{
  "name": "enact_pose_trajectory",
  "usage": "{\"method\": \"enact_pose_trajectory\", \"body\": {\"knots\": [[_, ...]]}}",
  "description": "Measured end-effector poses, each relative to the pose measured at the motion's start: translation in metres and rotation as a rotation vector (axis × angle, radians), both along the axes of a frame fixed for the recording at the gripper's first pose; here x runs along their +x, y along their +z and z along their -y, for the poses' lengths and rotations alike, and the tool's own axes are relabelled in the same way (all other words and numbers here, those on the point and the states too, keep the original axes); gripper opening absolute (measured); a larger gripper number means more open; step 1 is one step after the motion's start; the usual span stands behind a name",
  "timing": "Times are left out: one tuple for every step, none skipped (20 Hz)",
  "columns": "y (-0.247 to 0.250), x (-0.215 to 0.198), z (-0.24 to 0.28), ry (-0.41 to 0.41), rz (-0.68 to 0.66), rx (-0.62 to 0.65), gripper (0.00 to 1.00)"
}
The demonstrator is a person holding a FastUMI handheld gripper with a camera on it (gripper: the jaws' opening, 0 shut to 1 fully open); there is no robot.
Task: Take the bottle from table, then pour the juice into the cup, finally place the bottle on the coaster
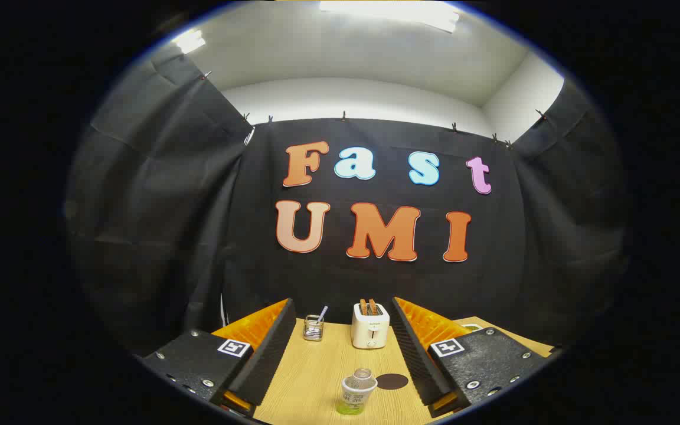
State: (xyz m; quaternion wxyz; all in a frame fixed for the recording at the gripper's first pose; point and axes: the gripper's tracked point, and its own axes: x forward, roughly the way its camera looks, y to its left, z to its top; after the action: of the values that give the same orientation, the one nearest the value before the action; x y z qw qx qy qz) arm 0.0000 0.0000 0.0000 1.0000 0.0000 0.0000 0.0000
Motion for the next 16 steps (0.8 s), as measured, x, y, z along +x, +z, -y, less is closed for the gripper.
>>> {"method": "enact_pose_trajectory", "body": {"knots": [[0.001, 0.001, 0.001, -0.002, -0.001, 0.002, 0.95], [0.0, 0.002, 0.002, -0.003, 0.0, 0.005, 0.95], [-0.001, 0.001, 0.004, -0.006, -0.001, 0.009, 0.95], [-0.001, 0.002, 0.004, -0.005, -0.002, 0.011, 0.95], [-0.002, 0.003, 0.006, -0.008, -0.002, 0.017, 0.95], [-0.002, 0.003, 0.007, -0.007, -0.003, 0.021, 0.95], [-0.003, 0.003, 0.008, -0.008, -0.002, 0.024, 0.95], [-0.003, 0.003, 0.009, -0.008, -0.004, 0.026, 0.95], [-0.004, 0.003, 0.01, -0.011, -0.005, 0.027, 0.95], [-0.004, 0.003, 0.011, -0.011, -0.006, 0.027, 0.95], [-0.005, 0.002, 0.011, -0.011, -0.006, 0.027, 0.95], [-0.005, 0.002, 0.011, -0.01, -0.005, 0.028, 0.95], [-0.003, 0.001, 0.011, -0.009, -0.003, 0.028, 0.95], [-0.003, 0.0, 0.012, -0.01, -0.001, 0.028, 0.95], [-0.002, 0.0, 0.012, -0.008, -0.002, 0.026, 0.95], [-0.002, 0.001, 0.012, -0.008, -0.002, 0.027, 0.95]]}}
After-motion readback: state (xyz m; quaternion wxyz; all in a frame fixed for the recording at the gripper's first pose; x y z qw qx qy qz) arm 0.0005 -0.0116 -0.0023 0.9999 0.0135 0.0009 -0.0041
